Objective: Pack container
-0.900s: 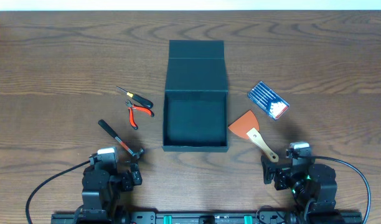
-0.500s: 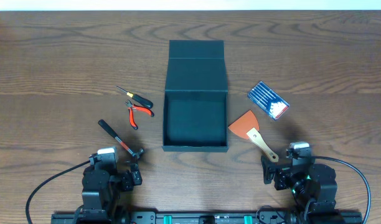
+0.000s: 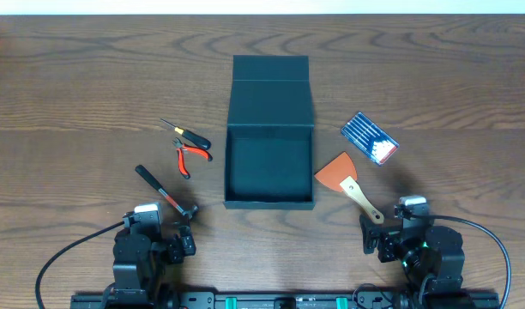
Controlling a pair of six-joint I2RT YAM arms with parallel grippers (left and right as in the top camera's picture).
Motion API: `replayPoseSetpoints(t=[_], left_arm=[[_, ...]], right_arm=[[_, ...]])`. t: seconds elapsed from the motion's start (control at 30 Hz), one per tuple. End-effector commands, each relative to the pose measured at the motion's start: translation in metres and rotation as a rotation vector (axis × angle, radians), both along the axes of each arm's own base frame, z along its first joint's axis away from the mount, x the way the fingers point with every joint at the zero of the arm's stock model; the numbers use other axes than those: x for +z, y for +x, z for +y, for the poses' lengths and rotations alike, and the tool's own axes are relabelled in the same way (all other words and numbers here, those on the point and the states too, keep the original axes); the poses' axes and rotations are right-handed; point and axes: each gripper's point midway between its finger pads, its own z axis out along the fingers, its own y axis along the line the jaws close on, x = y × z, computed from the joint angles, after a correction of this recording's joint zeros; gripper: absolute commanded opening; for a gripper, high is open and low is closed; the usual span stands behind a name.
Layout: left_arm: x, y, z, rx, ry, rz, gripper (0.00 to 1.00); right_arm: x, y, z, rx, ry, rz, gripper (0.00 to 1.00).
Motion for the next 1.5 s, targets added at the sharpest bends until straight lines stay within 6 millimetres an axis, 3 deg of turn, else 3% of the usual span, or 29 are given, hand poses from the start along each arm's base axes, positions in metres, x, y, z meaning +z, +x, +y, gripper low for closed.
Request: replayPoseSetpoints(t=[0.0, 0.93, 1.03, 1.3, 1.47], left_arm=[[-0.02, -0.008, 0.003, 0.004, 0.021, 0.067, 0.99], [-0.02, -0.008, 0.003, 0.004, 0.021, 0.067, 0.98], [-0.02, -0.008, 0.003, 0.004, 0.021, 0.067, 0.98], [-0.02, -0.008, 0.003, 0.004, 0.021, 0.067, 0.99], [-0.02, -0.008, 0.003, 0.004, 0.021, 0.067, 0.99]], right_arm=[[0.0, 0.0, 0.001, 0.008, 0.002, -0.007, 0.99], [0.001, 0.0, 0.001, 0.01, 0.004, -0.011, 0.99], [0.017, 0.002, 0.005, 0.026, 0.017, -0.033, 0.99], [0.104, 0.012, 0.01, 0.065, 0.011, -0.004, 0.99], [0.128, 0.022, 0.027, 0.174, 0.036, 0.088, 0.99]])
